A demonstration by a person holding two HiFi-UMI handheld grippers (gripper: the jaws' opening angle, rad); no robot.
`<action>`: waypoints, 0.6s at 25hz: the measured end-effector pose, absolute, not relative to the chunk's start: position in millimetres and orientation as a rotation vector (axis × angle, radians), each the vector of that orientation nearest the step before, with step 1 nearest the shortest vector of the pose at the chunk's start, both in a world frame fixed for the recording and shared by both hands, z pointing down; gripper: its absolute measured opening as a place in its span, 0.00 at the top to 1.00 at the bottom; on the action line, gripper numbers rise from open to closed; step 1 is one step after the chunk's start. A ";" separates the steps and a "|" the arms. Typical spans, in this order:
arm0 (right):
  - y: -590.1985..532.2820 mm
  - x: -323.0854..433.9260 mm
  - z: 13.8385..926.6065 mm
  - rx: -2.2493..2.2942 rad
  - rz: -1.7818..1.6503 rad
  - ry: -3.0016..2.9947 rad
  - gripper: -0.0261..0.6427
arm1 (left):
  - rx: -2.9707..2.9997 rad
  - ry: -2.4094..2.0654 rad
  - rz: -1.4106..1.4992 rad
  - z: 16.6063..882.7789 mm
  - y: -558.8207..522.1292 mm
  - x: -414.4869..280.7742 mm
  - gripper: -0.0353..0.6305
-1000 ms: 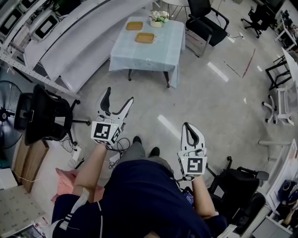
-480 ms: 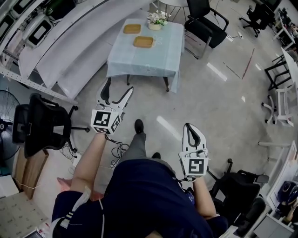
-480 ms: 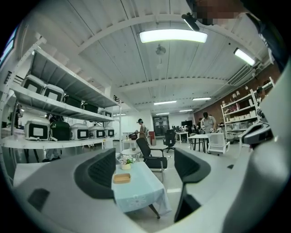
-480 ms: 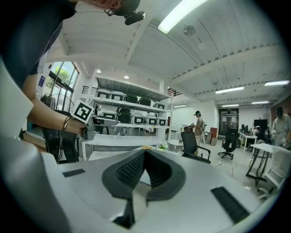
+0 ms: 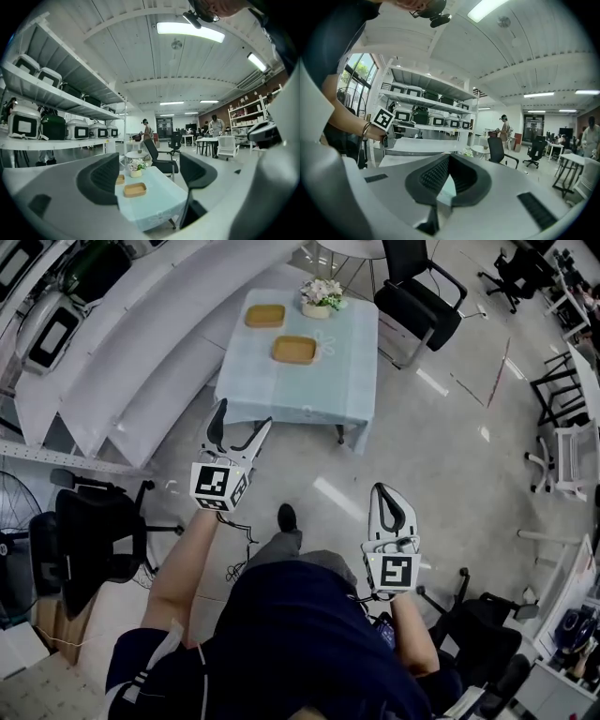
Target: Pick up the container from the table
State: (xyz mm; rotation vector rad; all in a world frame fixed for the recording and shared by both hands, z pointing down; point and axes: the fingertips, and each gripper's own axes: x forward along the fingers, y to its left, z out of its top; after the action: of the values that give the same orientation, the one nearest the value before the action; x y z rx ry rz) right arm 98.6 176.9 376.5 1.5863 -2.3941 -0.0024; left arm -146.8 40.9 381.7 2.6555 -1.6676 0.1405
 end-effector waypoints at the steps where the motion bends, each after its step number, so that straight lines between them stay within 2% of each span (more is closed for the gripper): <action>1: 163.5 94.3 376.0 1.590 -0.017 -2.386 0.96 | 2.663 -1.660 0.153 385.0 26.2 -150.0 0.35; 15: 10.0 79.6 389.9 1.557 -0.014 -2.438 0.96 | 2.639 -1.636 0.280 454.7 -144.5 -148.9 0.35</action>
State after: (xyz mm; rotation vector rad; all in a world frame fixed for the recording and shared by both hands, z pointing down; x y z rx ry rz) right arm 79.6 10.0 389.9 1.5568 -2.4377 -0.0136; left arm -148.9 -144.5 454.7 2.6389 -1.6356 0.2801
